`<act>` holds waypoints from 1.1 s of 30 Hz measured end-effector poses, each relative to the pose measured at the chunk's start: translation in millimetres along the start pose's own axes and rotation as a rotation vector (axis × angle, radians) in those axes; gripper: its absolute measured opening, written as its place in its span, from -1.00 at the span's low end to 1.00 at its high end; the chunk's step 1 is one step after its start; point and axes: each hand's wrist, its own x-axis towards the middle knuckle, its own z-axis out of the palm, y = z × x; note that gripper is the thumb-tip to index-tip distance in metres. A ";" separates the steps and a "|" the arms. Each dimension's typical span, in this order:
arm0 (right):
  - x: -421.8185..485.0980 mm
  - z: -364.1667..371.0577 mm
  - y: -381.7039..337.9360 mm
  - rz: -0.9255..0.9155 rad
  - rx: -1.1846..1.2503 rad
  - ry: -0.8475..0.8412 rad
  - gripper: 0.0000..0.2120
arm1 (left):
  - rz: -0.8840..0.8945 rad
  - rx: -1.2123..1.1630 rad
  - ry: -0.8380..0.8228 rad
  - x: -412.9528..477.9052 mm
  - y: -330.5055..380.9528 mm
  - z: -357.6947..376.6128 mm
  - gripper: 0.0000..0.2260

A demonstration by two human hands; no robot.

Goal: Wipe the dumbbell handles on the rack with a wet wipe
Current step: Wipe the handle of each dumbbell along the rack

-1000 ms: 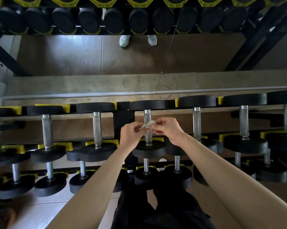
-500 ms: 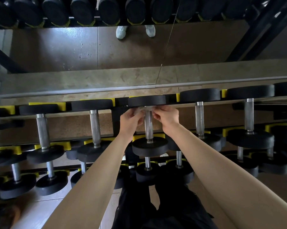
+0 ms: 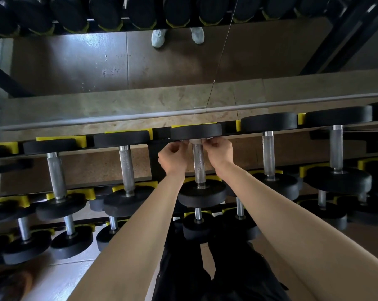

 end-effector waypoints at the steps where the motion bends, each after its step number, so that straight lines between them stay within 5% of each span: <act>1: -1.3 0.7 0.0 -0.020 -0.007 -0.001 -0.95 | -0.020 -0.007 0.000 1.6 -0.5 1.1 -0.92; 6: 3.9 4.5 3.4 -0.028 -0.076 0.091 -0.94 | -0.093 -0.063 -0.075 -2.4 -1.4 14.6 -0.85; 13: 15.8 3.3 -2.0 0.127 -0.022 0.078 -0.94 | 0.059 0.043 -0.100 -8.8 1.4 5.7 -0.91; 22: 7.8 1.4 2.4 0.023 0.009 -0.009 -0.84 | -0.164 0.054 -0.124 6.9 11.0 13.0 -0.75; 29: 15.2 -2.1 8.8 0.137 -0.051 0.050 -0.92 | 0.056 0.074 -0.245 -2.5 -3.6 -5.2 -0.90; 33: -1.6 -6.2 14.5 0.020 -0.064 -0.031 -0.87 | -0.018 0.156 -0.184 4.1 -12.2 -10.0 -0.87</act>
